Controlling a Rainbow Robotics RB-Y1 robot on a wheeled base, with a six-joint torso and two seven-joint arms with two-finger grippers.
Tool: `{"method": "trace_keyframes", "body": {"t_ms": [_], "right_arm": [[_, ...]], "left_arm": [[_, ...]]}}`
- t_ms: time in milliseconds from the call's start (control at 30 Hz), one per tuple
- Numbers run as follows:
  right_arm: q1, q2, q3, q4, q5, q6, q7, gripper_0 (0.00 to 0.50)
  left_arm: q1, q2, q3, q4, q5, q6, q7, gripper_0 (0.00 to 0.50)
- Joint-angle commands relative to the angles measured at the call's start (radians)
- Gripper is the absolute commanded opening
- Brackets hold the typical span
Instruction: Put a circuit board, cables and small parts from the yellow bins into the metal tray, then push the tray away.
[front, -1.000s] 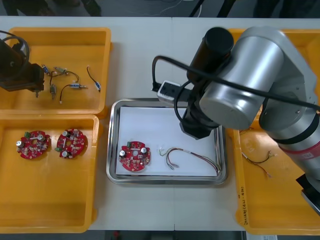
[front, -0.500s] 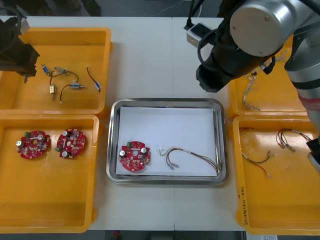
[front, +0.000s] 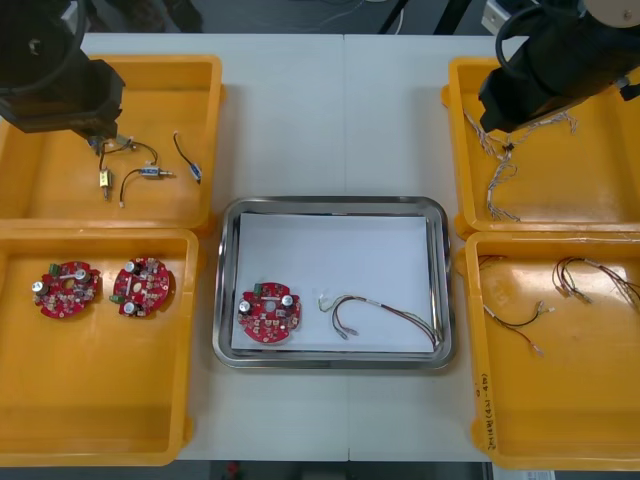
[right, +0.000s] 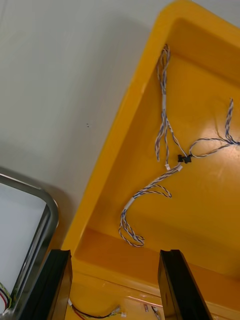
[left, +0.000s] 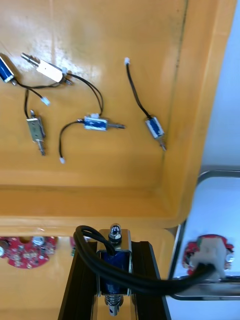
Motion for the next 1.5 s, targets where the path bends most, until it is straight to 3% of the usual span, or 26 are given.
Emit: {"method": "trace_keyframes", "body": {"t_ms": [33,333,533,1233,1500], "right_arm": [[-0.044,-0.044,-0.097,0.048,0.030,0.003,-0.032,0.500],[-0.045,-0.050,-0.152,0.180,0.120,0.003,-0.030,0.500],[-0.061,-0.048,-0.174,0.285,0.168,0.003,-0.035,0.500],[-0.130,-0.030,-0.201,0.542,0.159,-0.219,-0.156,0.500],[-0.140,-0.011,-0.198,0.567,0.172,-0.269,-0.197,0.500]], "left_arm": [[-0.029,-0.003,-0.062,-0.108,0.031,0.013,0.011,0.000],[-0.104,-0.122,-0.213,-0.172,0.045,0.013,0.216,0.000],[-0.121,-0.169,-0.349,-0.171,0.022,-0.118,0.367,0.000],[-0.121,-0.243,-0.632,-0.034,-0.067,-0.300,0.387,0.000],[-0.119,-0.244,-0.702,0.029,-0.078,-0.375,0.390,0.000]]}}
